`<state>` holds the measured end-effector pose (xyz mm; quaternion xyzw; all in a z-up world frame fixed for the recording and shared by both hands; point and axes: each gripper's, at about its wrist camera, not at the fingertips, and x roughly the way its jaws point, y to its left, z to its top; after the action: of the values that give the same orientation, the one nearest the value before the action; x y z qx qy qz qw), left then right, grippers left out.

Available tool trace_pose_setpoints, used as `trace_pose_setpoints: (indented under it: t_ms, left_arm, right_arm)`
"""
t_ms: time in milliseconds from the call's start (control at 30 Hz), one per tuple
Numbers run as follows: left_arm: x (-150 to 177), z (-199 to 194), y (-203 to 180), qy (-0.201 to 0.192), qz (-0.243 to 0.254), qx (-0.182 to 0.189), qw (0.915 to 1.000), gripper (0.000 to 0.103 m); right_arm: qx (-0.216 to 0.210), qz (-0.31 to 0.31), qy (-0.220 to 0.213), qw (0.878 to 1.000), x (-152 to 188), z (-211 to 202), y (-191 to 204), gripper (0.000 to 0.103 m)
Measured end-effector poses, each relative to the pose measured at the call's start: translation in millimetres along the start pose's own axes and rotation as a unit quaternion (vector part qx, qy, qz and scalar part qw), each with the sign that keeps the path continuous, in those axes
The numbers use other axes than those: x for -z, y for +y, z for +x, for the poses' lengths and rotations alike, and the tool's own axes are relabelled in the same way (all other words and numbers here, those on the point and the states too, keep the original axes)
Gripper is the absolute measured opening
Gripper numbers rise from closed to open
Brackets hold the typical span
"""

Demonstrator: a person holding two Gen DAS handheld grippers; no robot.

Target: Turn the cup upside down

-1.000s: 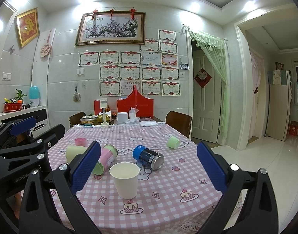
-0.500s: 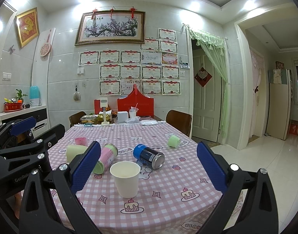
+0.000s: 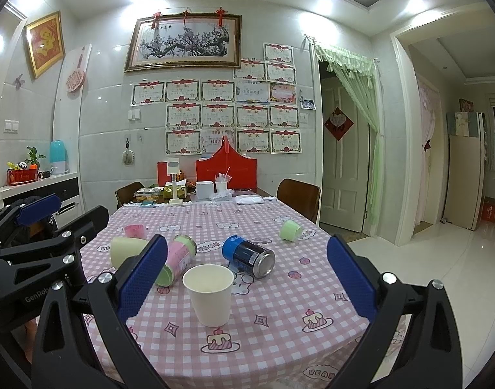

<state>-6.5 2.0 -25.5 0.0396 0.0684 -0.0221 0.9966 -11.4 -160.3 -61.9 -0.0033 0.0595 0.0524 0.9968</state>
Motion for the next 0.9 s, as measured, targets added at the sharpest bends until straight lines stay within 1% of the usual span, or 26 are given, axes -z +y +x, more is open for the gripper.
trace_pose_setpoints:
  t_ms: [633,900]
  left_arm:
    - [2,8,2,0.006,0.003,-0.001,1.0,0.08]
    - [4,14,2,0.014,0.007,-0.001,0.9999,0.08]
  right_arm:
    - [-0.003,0.005,0.008,1.0,-2,-1,0,0.095]
    - [-0.003,0.006,0.017,1.0,-3,9,-4,0.095]
